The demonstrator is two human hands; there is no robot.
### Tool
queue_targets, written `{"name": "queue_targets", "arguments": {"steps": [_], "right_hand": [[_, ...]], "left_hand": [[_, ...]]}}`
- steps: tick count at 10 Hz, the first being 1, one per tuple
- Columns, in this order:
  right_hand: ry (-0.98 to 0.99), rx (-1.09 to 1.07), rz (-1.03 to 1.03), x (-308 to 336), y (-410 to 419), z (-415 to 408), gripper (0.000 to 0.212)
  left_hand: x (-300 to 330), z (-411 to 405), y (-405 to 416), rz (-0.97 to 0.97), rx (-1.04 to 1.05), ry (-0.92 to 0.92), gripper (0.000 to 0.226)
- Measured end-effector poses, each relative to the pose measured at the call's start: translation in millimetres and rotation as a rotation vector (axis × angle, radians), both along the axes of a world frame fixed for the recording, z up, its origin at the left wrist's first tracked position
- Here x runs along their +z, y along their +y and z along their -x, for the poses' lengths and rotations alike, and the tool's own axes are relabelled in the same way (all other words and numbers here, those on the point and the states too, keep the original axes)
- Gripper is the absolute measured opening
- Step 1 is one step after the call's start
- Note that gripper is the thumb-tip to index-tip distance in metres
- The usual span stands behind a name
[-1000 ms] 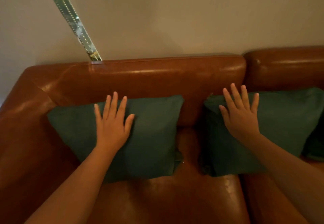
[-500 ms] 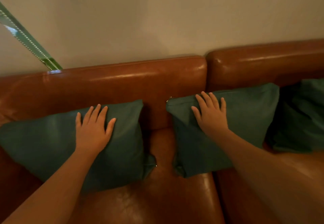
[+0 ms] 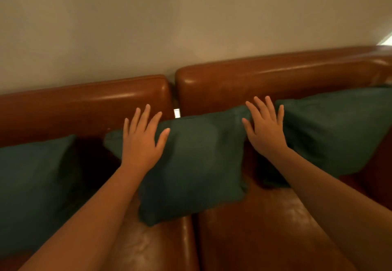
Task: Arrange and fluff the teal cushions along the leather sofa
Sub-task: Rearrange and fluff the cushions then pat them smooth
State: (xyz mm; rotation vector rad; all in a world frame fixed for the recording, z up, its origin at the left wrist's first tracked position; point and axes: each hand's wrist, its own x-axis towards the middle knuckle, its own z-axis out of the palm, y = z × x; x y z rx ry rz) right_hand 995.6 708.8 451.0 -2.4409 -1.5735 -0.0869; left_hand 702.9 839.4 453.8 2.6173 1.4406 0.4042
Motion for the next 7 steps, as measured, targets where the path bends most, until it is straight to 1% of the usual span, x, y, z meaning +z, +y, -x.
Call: {"name": "queue_targets", "arguments": {"steps": [1, 2, 3, 4, 5, 6, 7], "right_hand": [[-0.045, -0.036, 0.015, 7, -27, -61, 0.056], [-0.049, -0.082, 0.084, 1, -43, -111, 0.055], [0.008, -0.126, 0.125, -12, -55, -142, 0.057], [0.047, -0.112, 0.128, -24, -60, -154, 0.058], [0.051, -0.085, 0.106, -30, -64, -157, 0.058], [0.006, -0.07, 0.086, -31, -66, -157, 0.061], [-0.008, -0.017, -0.076, -10, -61, -144, 0.065]], "left_hand": [[-7, -55, -25, 0.053, 0.028, -0.024, 0.067], [-19, -85, -36, 0.06, 0.045, 0.046, 0.069], [-31, -96, -38, 0.077, 0.08, 0.109, 0.066], [-38, -97, -37, 0.054, 0.09, 0.174, 0.058], [-43, -95, -40, 0.025, 0.08, 0.204, 0.056], [-35, -98, -35, 0.037, 0.092, 0.185, 0.059], [-1, -106, -32, -0.027, 0.107, 0.025, 0.066]]}}
